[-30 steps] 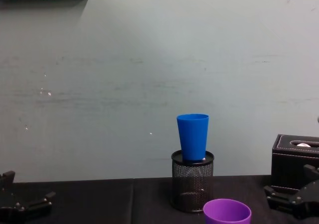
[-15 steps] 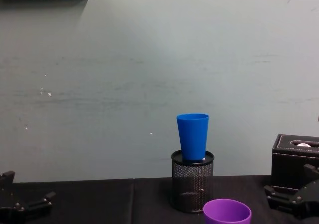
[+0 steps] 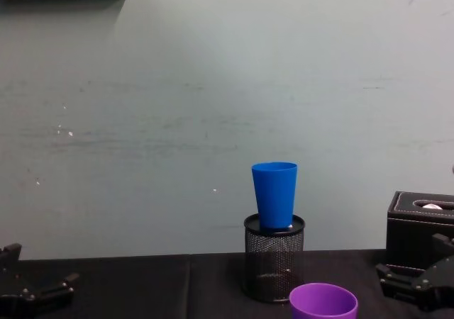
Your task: Pick up one cup with a gripper and tap it against the other cup.
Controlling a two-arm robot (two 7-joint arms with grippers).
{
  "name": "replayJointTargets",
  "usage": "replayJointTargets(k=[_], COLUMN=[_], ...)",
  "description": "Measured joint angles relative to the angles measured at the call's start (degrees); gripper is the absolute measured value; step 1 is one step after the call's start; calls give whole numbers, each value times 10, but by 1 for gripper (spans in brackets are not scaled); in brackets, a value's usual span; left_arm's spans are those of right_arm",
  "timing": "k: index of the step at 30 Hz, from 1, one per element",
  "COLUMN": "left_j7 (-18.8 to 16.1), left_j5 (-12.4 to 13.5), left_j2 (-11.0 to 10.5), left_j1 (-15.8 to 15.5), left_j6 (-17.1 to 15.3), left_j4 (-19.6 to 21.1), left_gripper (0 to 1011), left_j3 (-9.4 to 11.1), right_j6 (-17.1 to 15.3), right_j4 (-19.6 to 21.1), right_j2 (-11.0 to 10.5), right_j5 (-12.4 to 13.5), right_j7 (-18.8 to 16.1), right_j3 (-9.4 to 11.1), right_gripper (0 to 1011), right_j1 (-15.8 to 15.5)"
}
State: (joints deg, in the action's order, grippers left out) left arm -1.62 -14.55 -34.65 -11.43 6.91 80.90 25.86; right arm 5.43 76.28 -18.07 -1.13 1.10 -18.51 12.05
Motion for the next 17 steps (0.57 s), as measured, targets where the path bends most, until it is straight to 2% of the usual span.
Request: replayJointTargets(k=[17], left_j7=[0], left_j5=[0], left_j2=[0], left_j1=[0], left_j6=[0], left_j4=[0], left_gripper=[1011], left_j3=[0], right_j6=[0], right_j4=[0], right_j2=[0], right_j5=[0], right_j7=[0], right_j3=[0], right_gripper=[1003], right_j1=[0])
